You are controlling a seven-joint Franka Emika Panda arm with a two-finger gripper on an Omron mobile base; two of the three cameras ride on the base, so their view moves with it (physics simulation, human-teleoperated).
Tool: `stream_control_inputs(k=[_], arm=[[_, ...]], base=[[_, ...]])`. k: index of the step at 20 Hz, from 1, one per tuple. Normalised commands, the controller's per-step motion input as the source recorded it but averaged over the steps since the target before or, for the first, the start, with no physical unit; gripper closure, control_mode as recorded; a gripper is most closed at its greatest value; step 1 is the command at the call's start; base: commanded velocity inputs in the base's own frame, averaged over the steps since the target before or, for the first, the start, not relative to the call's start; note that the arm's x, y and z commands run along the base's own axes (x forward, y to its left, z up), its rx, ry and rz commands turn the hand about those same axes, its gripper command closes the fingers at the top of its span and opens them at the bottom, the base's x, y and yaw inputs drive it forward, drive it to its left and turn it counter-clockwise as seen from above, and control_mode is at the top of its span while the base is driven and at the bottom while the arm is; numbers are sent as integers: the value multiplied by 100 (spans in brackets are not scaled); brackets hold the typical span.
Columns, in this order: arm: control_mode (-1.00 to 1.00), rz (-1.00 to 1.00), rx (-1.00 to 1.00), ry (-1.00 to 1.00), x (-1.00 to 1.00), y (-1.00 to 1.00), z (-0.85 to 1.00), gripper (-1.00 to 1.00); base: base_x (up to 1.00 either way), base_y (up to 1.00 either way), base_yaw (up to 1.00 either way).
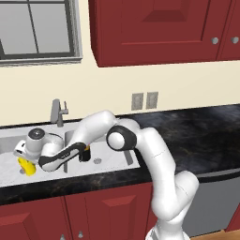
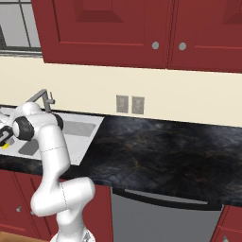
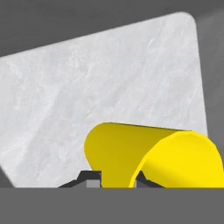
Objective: Move any existing items from the left basin to the right basin for drying. Then move the cup from the counter to the left basin of the sink for washing.
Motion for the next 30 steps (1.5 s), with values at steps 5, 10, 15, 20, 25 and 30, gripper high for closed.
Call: stream_control_inputs(k=[5, 10, 15, 20, 25, 30], arm=[[-100, 0, 0, 0, 14, 15, -2, 100], [-100, 0, 0, 0, 12, 16, -14, 100], [-100, 0, 0, 0, 10, 15, -25, 100], [-100, 1, -1, 0, 11, 12, -23, 100], [-100, 1, -2, 0, 15, 6, -19, 100], [-100, 1, -3, 0, 19, 3, -15, 100]], base=[[0, 0, 0], [0, 0, 0], [0, 0, 0], [0, 0, 0], [0, 0, 0], [0, 0, 0]])
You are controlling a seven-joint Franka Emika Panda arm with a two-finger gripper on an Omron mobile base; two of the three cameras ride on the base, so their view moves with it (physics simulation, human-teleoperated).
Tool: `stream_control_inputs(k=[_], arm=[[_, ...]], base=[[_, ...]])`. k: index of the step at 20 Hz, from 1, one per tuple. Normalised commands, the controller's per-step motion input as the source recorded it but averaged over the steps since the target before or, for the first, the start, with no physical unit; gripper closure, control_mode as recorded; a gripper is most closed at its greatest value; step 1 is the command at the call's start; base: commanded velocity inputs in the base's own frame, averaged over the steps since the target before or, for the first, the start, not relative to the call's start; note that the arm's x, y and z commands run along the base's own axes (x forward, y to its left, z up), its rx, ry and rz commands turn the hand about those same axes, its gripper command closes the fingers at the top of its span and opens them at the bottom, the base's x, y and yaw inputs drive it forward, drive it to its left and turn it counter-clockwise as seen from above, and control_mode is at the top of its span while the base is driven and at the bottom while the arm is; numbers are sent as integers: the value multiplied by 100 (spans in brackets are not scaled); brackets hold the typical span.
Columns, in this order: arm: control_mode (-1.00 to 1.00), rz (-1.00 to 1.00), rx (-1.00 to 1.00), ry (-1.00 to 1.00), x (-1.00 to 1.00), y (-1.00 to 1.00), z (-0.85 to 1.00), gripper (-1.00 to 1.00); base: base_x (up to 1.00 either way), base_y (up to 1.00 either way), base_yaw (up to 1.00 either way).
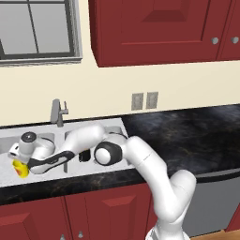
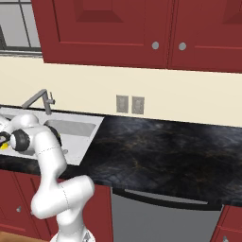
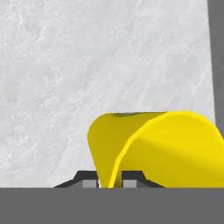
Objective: Move any existing items from the left basin to the right basin for drying. Then move the cup from the counter to the left basin of the sink for washing.
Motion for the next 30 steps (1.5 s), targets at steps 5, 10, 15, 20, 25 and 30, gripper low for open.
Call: stream_control_inputs(k=[5, 10, 15, 20, 25, 30], arm=[[-100, 2, -2, 0, 7, 0, -13, -100], [-100, 0, 0, 0, -2, 0, 0, -100], [-100, 0, 0, 0, -19, 0, 43, -100], [-100, 0, 0, 0, -22, 0, 76, -100], [-100, 0, 0, 0, -30, -17, 41, -100], [-100, 0, 0, 0, -45, -53, 9, -100]], base=[[0, 0, 0], [0, 0, 0], [0, 0, 0], [0, 0, 0], [0, 0, 0], [0, 0, 0]])
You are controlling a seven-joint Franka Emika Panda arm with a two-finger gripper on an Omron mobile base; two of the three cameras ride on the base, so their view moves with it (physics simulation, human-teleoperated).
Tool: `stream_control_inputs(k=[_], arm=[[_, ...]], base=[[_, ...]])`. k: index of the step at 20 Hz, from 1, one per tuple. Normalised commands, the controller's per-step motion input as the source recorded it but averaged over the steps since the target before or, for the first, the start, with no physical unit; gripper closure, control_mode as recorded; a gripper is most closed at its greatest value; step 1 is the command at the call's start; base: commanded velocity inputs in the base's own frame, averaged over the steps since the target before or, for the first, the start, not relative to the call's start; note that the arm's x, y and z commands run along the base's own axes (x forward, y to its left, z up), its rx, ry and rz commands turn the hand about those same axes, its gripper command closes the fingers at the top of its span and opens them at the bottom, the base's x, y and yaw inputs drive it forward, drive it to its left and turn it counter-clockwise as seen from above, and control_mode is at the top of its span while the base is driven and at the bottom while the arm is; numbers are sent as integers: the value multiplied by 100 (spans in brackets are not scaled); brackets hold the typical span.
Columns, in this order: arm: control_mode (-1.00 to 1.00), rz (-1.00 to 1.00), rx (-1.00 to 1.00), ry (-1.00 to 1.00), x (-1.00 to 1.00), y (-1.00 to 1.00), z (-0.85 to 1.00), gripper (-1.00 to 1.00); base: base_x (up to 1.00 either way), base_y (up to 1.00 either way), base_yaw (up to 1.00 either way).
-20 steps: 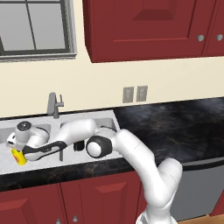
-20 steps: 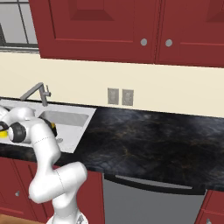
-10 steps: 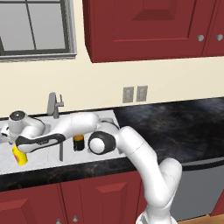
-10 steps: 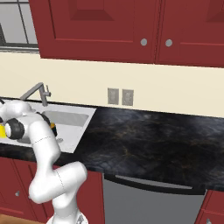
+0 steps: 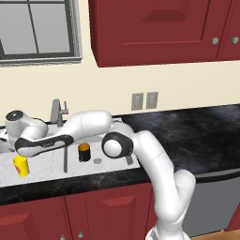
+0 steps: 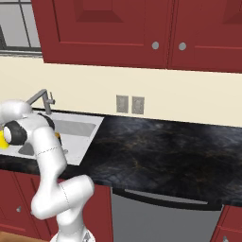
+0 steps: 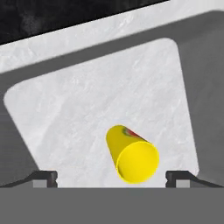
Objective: Move any existing items from the left basin to the right basin for drying. Then move the cup from the counter to the left basin of the sink for washing.
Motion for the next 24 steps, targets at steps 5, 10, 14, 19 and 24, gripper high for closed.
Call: stream_control_inputs(k=[5, 10, 14, 19, 24], arm=[[-100, 0, 0, 0, -41, -64, 9, -100], [-100, 0, 0, 0, -41, -69, 8, -100], [-100, 0, 3, 0, -31, -70, 16, -100], [-100, 0, 7, 0, -23, -69, 25, -100], [-100, 0, 9, 0, -16, -65, 22, -100]], base=[[0, 0, 0], [0, 0, 0], [0, 0, 0], [0, 0, 0], [0, 0, 0]])
